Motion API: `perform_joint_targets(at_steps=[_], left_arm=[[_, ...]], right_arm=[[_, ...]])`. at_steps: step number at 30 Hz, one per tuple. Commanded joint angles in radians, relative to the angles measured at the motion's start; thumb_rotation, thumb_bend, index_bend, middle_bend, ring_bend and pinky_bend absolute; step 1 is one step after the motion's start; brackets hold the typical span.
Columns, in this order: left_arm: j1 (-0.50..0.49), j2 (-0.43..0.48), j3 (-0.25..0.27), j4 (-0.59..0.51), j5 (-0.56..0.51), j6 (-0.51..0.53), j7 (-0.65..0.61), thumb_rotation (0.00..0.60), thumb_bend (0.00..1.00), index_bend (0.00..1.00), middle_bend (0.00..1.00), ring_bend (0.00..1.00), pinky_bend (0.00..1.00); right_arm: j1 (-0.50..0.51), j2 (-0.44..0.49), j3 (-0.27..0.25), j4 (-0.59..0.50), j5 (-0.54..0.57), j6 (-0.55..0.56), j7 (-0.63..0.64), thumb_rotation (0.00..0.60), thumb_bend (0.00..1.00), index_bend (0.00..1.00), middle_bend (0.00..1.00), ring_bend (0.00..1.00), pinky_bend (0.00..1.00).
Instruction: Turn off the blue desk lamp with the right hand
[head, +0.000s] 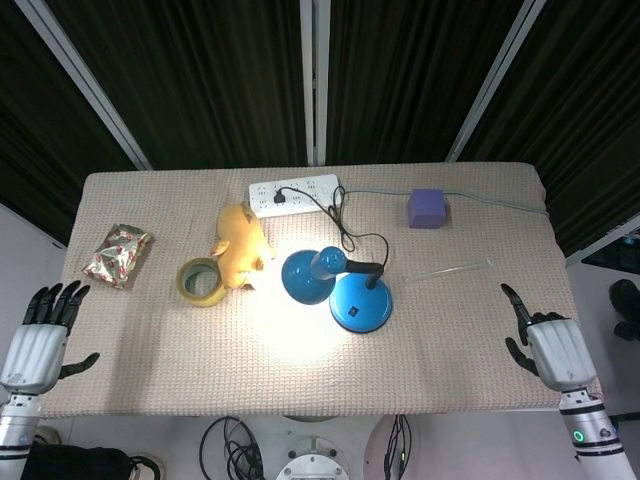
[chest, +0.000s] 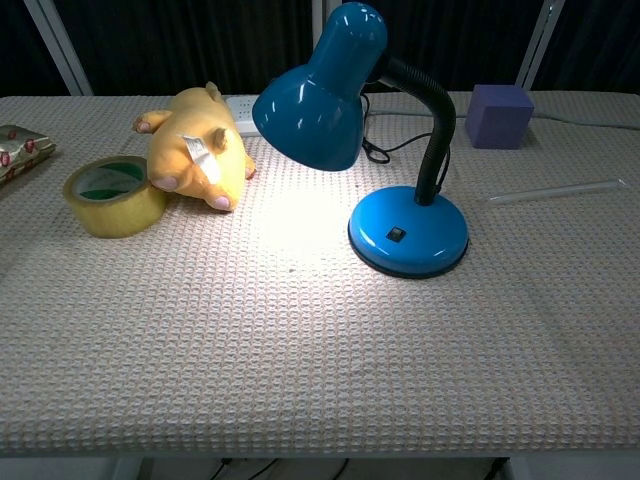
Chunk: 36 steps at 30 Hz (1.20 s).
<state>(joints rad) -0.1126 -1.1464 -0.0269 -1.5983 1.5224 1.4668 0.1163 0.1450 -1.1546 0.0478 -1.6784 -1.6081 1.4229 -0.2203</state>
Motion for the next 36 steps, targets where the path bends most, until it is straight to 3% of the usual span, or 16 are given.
perform_joint_targets(at_steps=[1,8,14,24,36], left_arm=[[0.002,0.000,0.002,0.000,0.003,0.004,0.002,0.600,0.10,0.06,0.02,0.00,0.00],[0.019,0.007,0.006,-0.006,0.008,0.031,-0.012,0.600,0.10,0.06,0.02,0.00,0.00],[0.027,0.011,0.010,0.005,0.009,0.037,-0.037,0.600,0.10,0.06,0.02,0.00,0.00],[0.035,0.024,0.008,0.014,0.009,0.049,-0.062,0.600,0.10,0.06,0.02,0.00,0.00],[0.042,0.030,0.006,0.027,0.006,0.055,-0.082,0.600,0.10,0.06,0.02,0.00,0.00]], right_arm=[[0.049,-0.040,0.002,-0.030,-0.028,-0.062,-0.045,0.600,0.28,0.00,1.00,0.95,0.93],[0.151,-0.152,-0.016,-0.044,0.026,-0.275,-0.172,0.600,0.42,0.00,1.00,0.95,0.93],[0.220,-0.270,0.000,-0.011,0.141,-0.407,-0.277,0.600,0.42,0.00,1.00,0.96,0.93],[0.300,-0.387,0.028,0.040,0.265,-0.482,-0.366,0.600,0.48,0.00,1.00,0.96,0.93],[0.350,-0.431,0.033,0.054,0.356,-0.483,-0.419,0.600,0.48,0.00,1.00,0.96,0.93]])
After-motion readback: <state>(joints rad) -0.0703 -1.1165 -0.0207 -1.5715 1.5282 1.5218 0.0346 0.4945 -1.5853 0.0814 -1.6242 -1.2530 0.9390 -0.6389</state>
